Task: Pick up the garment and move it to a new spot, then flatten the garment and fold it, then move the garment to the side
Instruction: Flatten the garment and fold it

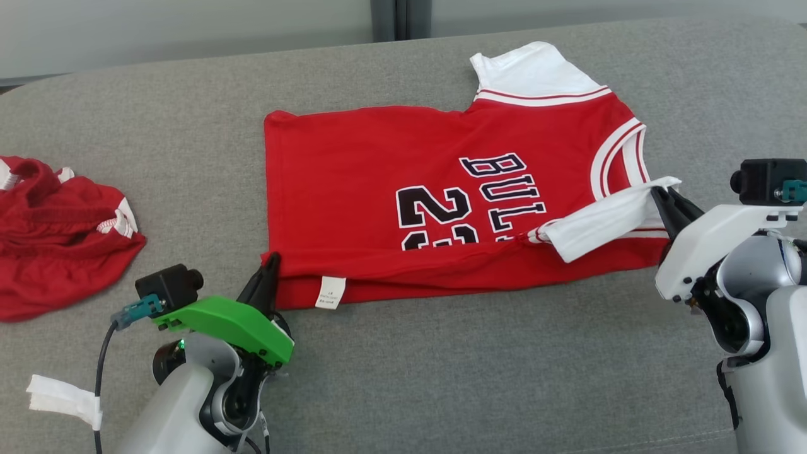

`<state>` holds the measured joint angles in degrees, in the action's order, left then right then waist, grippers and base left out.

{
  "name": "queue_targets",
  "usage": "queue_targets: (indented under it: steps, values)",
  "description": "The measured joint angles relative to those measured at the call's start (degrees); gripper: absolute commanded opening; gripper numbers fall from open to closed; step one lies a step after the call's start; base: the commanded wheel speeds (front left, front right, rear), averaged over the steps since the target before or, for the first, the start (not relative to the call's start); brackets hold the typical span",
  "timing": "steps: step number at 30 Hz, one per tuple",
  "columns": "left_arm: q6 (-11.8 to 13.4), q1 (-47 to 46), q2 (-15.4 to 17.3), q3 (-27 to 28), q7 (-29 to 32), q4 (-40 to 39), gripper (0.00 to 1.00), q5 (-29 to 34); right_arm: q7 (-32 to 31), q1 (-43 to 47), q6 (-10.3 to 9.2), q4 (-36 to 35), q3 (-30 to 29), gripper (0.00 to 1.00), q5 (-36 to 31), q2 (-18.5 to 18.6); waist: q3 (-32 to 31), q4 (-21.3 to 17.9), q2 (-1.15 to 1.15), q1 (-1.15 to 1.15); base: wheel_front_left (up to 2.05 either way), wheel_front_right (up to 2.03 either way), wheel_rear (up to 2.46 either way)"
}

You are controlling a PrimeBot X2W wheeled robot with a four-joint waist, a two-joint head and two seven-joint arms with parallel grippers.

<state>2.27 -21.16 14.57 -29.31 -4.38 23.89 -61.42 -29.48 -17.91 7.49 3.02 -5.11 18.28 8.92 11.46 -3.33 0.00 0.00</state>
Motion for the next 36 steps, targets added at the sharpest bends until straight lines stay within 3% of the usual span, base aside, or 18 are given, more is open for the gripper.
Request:
queue_targets:
  steps: [17, 21, 22, 23, 25, 31, 36]
  values:
    - [-0.52, -7.18, -2.97, -2.14, -0.14, 6.41, 0.00, 1.93, 8.77, -8.10, 0.00, 9.99, -1.22, 0.00, -2.50, 1.00, 3.01, 2.79, 0.00, 0.00, 0.00, 0.00, 0.00]
    - [-0.56, -9.15, -3.16, -2.90, 0.29, 7.73, 0.24, 3.07, 10.22, -9.80, 0.00, 12.04, -0.01, 0.00, -2.88, 1.21, 3.30, 2.88, 0.00, 0.00, 0.00, 0.00, 0.00]
    - [-0.56, -9.40, -3.19, -3.04, 0.30, 8.01, 0.37, 3.21, 10.55, -10.18, 0.00, 12.56, 0.08, 0.00, -2.88, 1.22, 3.36, 2.86, 0.00, 0.00, 0.00, 0.00, 0.00]
    - [-0.56, -9.71, -3.26, -3.18, 0.34, 8.34, 1.00, 3.41, 11.38, -10.75, 0.00, 13.21, 0.09, 0.00, -3.21, 1.21, 3.44, 2.82, 0.00, 0.00, 0.00, 0.00, 0.00]
    - [-0.15, -10.37, -3.49, -3.32, 0.16, 9.21, 1.00, 3.92, 13.39, -12.01, 0.00, 14.43, -0.03, 1.00, -3.86, 1.18, 3.62, 2.73, 0.00, 0.00, 0.00, 0.00, 0.00]
    - [0.21, -10.77, -3.50, -3.83, -2.13, 10.72, 1.00, 5.19, 17.62, -13.13, 0.00, 16.96, 1.55, 1.00, -3.26, 1.01, 3.43, 2.80, 0.00, 0.00, 0.00, 0.00, 0.00]
    - [1.29, -8.73, -1.98, -4.41, -4.37, 10.91, 1.00, 7.27, 16.30, -11.17, 0.00, 16.31, 1.35, 1.00, -2.13, 2.19, 2.55, 3.02, 0.00, 0.00, 0.00, 0.00, 0.00]
